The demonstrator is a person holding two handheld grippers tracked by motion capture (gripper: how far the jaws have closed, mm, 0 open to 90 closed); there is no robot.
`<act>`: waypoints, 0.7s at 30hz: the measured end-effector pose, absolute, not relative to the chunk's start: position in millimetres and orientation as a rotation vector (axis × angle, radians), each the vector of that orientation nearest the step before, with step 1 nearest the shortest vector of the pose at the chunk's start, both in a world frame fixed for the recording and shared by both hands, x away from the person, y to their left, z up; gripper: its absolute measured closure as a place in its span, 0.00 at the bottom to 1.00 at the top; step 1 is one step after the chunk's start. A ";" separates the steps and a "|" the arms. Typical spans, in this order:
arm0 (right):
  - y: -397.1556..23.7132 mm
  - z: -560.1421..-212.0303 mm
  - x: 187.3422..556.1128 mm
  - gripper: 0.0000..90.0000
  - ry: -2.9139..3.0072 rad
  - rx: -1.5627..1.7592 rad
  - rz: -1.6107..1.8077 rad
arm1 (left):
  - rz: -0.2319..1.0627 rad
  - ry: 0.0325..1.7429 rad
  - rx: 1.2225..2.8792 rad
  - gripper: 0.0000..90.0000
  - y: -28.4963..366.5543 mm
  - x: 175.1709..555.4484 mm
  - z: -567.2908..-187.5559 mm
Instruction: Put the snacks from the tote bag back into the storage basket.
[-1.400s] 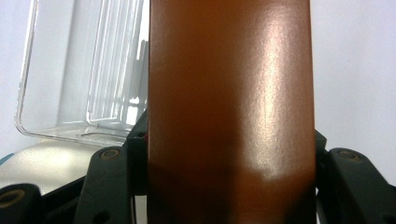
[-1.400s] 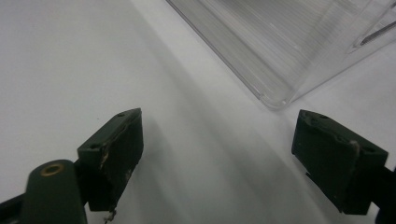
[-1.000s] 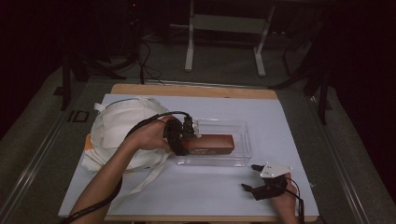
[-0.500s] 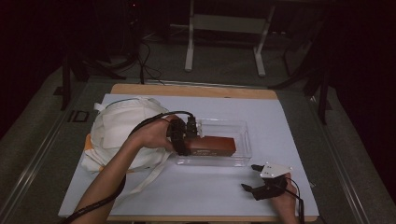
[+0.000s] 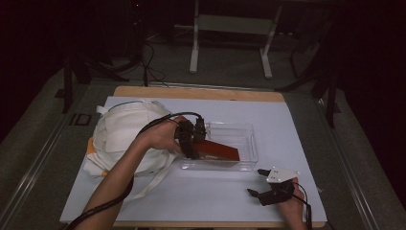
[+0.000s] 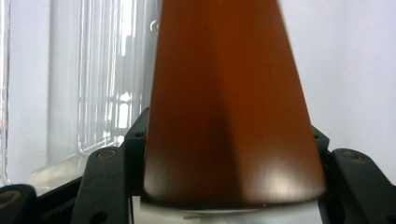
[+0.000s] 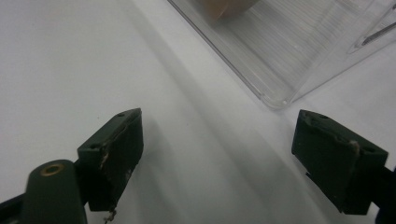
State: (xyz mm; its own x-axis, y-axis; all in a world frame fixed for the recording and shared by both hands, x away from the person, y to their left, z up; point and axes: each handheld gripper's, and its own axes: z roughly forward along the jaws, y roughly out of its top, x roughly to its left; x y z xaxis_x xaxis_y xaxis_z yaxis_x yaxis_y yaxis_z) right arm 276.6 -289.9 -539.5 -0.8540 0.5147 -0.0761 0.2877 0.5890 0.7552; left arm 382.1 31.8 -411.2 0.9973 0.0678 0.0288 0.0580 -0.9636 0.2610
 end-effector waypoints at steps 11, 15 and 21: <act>-289.6 -539.7 276.8 0.19 2.536 0.654 1.123 | 0.022 0.110 2.856 0.45 30.6 385.8 -410.6; -289.4 -539.7 276.7 0.19 2.537 0.659 1.121 | 0.011 0.130 2.861 0.44 30.0 387.4 -411.0; -289.1 -539.8 276.8 0.19 2.538 0.657 1.117 | 0.013 0.133 2.877 0.43 27.7 387.9 -413.8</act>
State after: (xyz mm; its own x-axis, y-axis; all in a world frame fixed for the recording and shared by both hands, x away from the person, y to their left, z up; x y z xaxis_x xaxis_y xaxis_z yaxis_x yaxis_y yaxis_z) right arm 276.8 -289.1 -539.8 -0.8538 0.5144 -0.0795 0.2891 0.5956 0.7495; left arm 387.9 27.7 -413.8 0.9958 0.0915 -0.0032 0.0892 -0.9619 0.2585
